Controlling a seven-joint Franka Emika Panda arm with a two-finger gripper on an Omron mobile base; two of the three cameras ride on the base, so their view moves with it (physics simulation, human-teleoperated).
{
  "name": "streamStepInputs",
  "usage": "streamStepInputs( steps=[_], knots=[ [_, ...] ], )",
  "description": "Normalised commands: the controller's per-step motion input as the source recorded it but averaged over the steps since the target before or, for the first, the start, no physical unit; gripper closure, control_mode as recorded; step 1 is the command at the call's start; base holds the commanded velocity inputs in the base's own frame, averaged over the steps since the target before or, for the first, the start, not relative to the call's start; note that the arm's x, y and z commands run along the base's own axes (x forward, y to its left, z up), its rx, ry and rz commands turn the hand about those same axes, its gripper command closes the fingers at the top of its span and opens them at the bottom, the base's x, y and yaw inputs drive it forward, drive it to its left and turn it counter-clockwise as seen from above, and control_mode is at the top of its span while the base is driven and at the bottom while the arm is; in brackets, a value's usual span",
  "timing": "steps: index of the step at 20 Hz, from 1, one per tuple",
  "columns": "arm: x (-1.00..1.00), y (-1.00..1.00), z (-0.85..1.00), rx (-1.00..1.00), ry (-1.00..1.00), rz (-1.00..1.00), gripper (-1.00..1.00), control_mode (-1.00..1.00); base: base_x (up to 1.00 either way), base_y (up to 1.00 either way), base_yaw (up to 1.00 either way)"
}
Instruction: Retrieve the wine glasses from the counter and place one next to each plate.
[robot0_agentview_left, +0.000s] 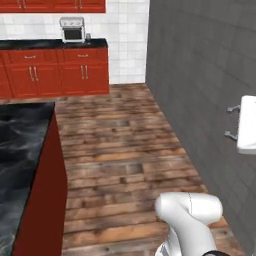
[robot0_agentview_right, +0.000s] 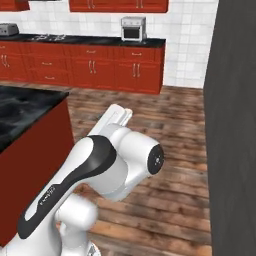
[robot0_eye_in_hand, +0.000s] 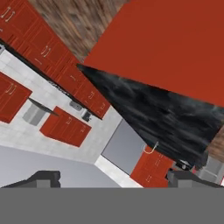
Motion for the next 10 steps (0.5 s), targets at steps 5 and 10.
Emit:
streamStepInputs(
  steps=[5,10],
  knots=[
    [0.00,0.00,0.00,0.00,0.00,0.00,-1.00,1.00,1.00,-0.69,0.13],
    [0.00,0.00,0.00,0.00,0.00,0.00,-1.00,1.00,1.00,-0.57,0.15]
  ],
)
